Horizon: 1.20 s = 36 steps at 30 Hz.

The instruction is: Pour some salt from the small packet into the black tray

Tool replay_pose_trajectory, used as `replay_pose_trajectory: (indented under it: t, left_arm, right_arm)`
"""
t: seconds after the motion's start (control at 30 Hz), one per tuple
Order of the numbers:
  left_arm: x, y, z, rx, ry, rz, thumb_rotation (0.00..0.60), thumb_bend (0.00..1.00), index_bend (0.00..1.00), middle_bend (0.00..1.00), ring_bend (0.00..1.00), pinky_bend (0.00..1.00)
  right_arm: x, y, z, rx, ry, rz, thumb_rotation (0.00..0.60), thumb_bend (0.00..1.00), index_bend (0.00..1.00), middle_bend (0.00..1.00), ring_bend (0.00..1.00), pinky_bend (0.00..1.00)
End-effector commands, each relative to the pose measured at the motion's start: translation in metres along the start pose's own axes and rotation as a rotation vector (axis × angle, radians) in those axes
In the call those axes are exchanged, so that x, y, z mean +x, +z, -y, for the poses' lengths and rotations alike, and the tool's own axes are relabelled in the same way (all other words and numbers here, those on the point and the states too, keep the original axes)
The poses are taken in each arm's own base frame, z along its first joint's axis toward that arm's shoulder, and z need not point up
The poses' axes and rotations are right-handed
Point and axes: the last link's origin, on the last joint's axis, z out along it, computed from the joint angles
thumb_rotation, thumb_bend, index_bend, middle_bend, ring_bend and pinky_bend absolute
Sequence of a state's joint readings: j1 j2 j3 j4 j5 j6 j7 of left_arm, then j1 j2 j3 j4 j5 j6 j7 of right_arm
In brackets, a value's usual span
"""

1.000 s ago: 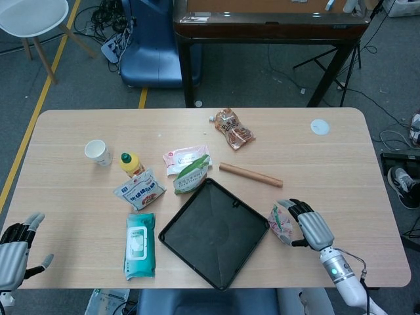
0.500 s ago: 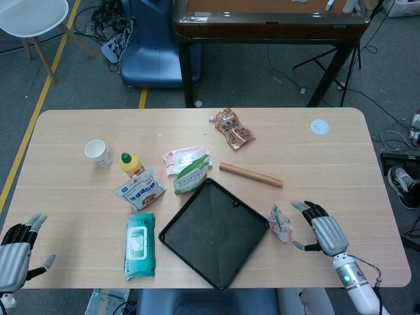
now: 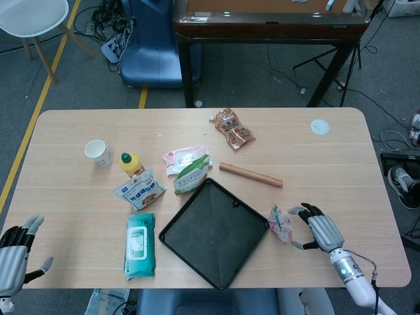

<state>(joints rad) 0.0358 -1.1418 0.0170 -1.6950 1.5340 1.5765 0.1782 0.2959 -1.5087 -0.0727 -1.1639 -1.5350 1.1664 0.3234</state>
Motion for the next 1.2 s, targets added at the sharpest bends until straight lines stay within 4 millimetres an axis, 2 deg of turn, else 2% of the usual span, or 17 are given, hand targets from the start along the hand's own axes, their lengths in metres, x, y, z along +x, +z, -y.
replay_pose_trajectory:
  t: [0.03,0.37,0.97,1.2]
  left_arm:
    - [0.0,0.0,0.0,0.003,0.001,0.0,0.6,0.2,0.1,0.11,0.16,0.09]
    - [0.001,0.0,-0.005,-0.007,0.004,-0.001,0.6,0.2,0.1,0.11,0.16,0.09]
    - [0.001,-0.001,-0.004,0.002,0.007,0.004,0.6,0.2,0.1,0.11,0.16,0.09]
    - [0.0,-0.001,-0.004,0.002,0.01,0.005,0.6,0.2,0.1,0.11,0.16,0.09]
  right_arm:
    - [-0.005,0.008,-0.003,0.016,0.02,0.016,0.6,0.04,0.24,0.23,0.09,0.12]
    - [-0.015,0.024,-0.001,0.091,0.008,0.031,0.6,0.04,0.24,0.23,0.09,0.12]
    - [-0.019,0.034,-0.003,0.114,-0.008,0.044,0.6,0.05,0.26,0.26,0.1,0.12]
    - [-0.02,0.038,-0.003,0.122,-0.012,0.047,0.6,0.2,0.3,0.28,0.12,0.12]
